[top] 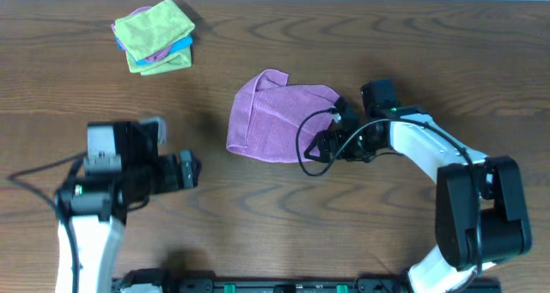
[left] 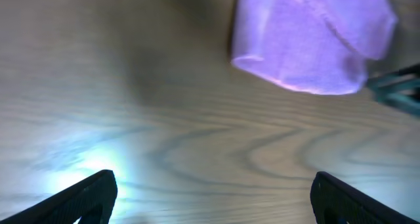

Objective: Fold the cloth
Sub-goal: 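Swing the cloth left and lay it flat at table center, then move the left gripper toward the cloth's left edge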

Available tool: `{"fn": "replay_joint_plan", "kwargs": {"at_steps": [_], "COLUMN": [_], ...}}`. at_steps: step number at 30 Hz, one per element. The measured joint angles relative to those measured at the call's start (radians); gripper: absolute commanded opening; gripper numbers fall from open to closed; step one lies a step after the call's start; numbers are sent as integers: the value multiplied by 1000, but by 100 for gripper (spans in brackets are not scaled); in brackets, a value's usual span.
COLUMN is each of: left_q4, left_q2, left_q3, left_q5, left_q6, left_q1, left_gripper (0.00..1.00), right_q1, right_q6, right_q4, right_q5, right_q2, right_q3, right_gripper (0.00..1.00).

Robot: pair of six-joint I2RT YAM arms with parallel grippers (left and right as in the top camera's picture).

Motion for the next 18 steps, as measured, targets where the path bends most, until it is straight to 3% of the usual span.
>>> {"fn": "replay_joint_plan", "kwargs": {"at_steps": [5,12,16,18], "left_q4": [51,120,148,153], "left_q2": [95,103,103,103], "left_q3": [35,35,35,35], "left_q5": [159,266,304,316], "left_q6": [-1,-2,-2,-2], "left_q1": [0,0,-1,-1], "left_gripper": [95,95,95,95], "right_q1": [0,5,41,68], "right_q6": [47,103,142,160], "right_q4": [126,267,325,343], "right_q5": [-40,-88,-91,-89], "right_q2": [0,0,0,0], "right_q3": [-60,-111,-129,-134], "right_gripper": [92,88,80,68]}}
